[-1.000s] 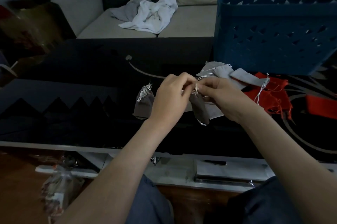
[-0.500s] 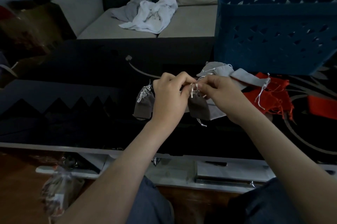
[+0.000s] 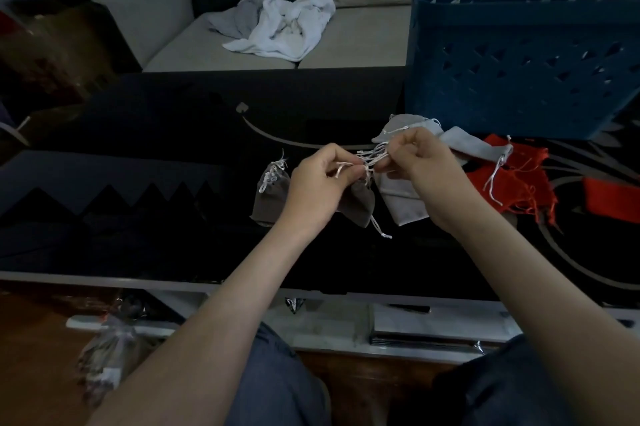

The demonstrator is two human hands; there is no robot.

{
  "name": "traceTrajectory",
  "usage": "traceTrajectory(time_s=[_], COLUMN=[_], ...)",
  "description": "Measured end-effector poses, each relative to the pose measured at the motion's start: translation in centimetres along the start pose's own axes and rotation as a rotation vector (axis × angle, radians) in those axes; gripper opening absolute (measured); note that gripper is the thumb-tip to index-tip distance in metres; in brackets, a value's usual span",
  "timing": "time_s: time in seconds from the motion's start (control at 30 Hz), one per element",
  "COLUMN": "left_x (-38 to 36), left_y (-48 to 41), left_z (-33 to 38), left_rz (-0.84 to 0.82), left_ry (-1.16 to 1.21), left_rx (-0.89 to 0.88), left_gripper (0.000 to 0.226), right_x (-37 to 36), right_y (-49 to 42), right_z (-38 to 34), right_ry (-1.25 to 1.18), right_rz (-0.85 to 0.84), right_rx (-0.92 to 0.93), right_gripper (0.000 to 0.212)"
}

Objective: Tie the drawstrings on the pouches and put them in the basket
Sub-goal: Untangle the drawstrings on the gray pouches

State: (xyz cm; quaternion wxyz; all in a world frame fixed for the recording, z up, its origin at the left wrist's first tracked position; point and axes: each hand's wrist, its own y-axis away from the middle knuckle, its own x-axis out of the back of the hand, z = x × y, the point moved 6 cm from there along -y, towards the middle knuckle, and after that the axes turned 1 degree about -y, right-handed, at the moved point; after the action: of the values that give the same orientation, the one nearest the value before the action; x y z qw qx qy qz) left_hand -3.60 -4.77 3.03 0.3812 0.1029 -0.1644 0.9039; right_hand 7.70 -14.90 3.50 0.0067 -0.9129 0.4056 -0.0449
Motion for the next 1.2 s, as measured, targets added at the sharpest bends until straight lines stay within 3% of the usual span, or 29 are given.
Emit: traceTrajectory(time_s=[0.13, 0.33, 0.43, 0.6, 0.77, 0.93, 1.2], left_x=[-0.1, 0.1, 0.2, 0.2, 3.2, 2.2, 0.8], left_y=[0.0, 0.4, 0.4, 0.5, -0.2, -0.3, -0.2], left_z=[0.1, 0.7, 0.0, -0.7, -3.0, -2.1, -1.1], left_rz=[-0.039, -0.008, -0.003, 0.027, 0.233, 0.096, 0.03], left_ry=[0.022, 0.24, 0.285, 0.238, 0.557, 0.577, 0.554], left_rx=[0.006, 0.129, 0.308, 0.405, 0.481, 0.381, 0.363], left_gripper=[0.011, 0.013, 0.016, 0.016, 0.021, 0.02, 0.014], right_x=[0.0, -0.4, -0.2, 0.6, 3.8, 2.5, -1.7], right_y=[0.0, -0.2, -0.5, -0.7, -0.2, 0.4, 1.0], right_z=[-0.3, -0.5, -0.3, -0.2, -1.0, -1.0, 0.5], right_ry=[-0.13, -1.007, -1.166, -0.898, -0.284, 0.01, 0.244], right_rz=[0.015, 0.019, -0.01, -0.034, 0.038, -0.159, -0.3], right_rx=[0.007, -0.15, -0.166, -0.09, 0.101, 0.135, -0.002], right_gripper=[0.01, 0.019, 0.03, 0.032, 0.035, 0.045, 0.028])
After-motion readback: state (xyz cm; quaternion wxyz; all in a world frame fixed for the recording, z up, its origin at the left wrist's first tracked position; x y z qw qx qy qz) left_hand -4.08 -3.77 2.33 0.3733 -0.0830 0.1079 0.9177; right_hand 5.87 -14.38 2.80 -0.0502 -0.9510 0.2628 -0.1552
